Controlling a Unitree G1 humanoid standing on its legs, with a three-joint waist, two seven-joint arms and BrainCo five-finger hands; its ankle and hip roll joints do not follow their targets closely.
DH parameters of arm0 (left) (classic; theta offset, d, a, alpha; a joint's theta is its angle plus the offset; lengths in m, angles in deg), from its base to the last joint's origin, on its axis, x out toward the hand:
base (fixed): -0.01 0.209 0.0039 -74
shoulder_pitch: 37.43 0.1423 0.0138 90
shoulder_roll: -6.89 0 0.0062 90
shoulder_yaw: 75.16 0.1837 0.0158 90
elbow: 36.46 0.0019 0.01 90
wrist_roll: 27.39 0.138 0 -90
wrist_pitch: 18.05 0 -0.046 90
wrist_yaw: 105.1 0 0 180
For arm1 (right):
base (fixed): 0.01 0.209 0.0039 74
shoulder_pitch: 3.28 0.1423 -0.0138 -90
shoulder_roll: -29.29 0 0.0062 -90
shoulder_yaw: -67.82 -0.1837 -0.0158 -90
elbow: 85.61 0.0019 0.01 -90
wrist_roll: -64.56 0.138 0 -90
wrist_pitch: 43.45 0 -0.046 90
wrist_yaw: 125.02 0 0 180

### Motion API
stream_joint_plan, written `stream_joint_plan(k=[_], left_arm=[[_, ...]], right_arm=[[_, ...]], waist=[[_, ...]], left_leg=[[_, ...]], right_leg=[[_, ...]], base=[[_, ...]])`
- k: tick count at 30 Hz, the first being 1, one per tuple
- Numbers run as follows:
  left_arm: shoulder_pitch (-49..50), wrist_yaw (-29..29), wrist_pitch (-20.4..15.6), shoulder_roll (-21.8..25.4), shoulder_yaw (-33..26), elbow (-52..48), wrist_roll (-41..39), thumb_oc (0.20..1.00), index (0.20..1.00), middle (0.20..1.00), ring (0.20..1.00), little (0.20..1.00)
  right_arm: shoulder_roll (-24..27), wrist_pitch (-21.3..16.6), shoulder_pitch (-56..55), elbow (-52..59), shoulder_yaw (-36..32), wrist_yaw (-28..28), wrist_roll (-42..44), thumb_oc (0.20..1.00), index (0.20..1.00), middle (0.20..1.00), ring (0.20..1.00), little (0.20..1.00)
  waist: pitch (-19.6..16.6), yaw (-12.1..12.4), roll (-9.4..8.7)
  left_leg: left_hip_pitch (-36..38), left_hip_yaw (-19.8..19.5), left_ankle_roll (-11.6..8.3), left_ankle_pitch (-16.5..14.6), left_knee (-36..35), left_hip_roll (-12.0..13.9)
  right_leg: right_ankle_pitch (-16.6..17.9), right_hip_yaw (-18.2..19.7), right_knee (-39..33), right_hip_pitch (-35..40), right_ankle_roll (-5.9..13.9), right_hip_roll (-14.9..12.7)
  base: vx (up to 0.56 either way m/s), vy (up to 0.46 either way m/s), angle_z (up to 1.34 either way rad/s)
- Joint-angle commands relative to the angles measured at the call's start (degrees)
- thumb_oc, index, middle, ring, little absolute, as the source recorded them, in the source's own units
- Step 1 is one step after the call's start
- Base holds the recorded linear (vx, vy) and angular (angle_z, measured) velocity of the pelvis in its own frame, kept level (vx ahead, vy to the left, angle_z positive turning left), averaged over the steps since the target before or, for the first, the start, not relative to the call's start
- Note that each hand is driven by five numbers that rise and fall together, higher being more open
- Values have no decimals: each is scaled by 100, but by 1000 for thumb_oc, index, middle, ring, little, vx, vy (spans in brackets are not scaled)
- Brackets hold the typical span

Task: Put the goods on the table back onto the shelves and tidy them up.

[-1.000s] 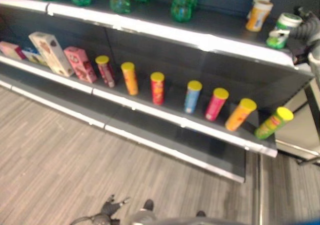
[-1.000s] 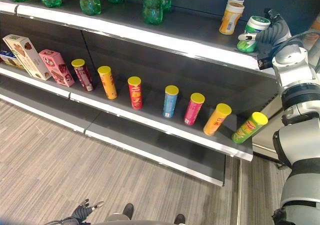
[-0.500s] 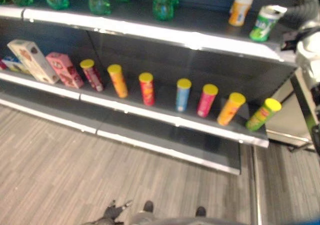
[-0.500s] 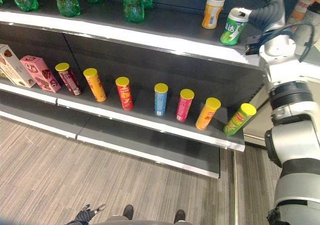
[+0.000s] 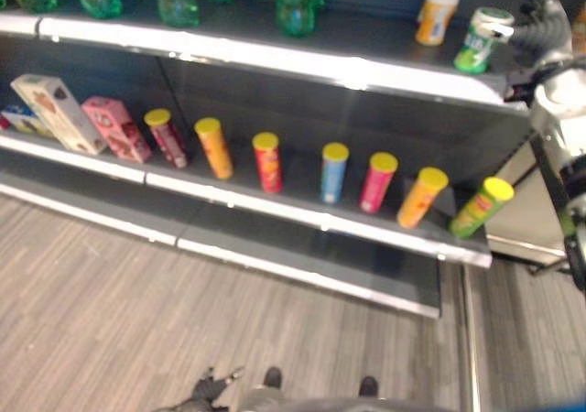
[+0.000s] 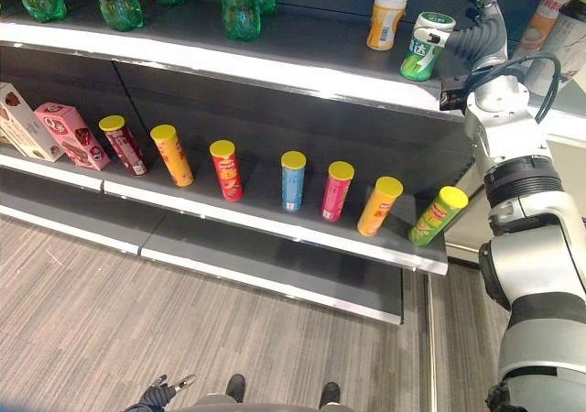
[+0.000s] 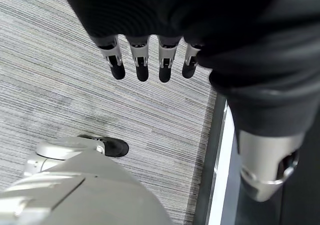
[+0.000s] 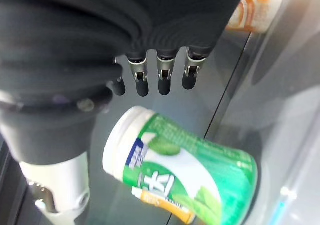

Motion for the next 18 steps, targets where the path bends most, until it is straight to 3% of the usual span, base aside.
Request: stream_joint_plan(k=[1,18], left_arm=[[-251,-87,-94,282,-9,67,-103,1000,1000,1000,1000,1000],[-300,-302,-87,226,48,108,-196,1000,1000,1000,1000,1000]], right_arm=[[-15,-221,415,30,231,39,132,1000,1000,1000,1000,1000],[-832,-99,837,-498,273,420,-461,1000,1000,1000,1000,1000]], waist=[[85,64,-419],[108,114,-412]], left_leg=[[134,102,-120,-623,1,3],[107,103,-72,-619,1,-32]], right_leg=[[-437,14,125,296,333,-402],[-406,39,158,245,345,-422]], base=[[0,0,0],[0,2,0]])
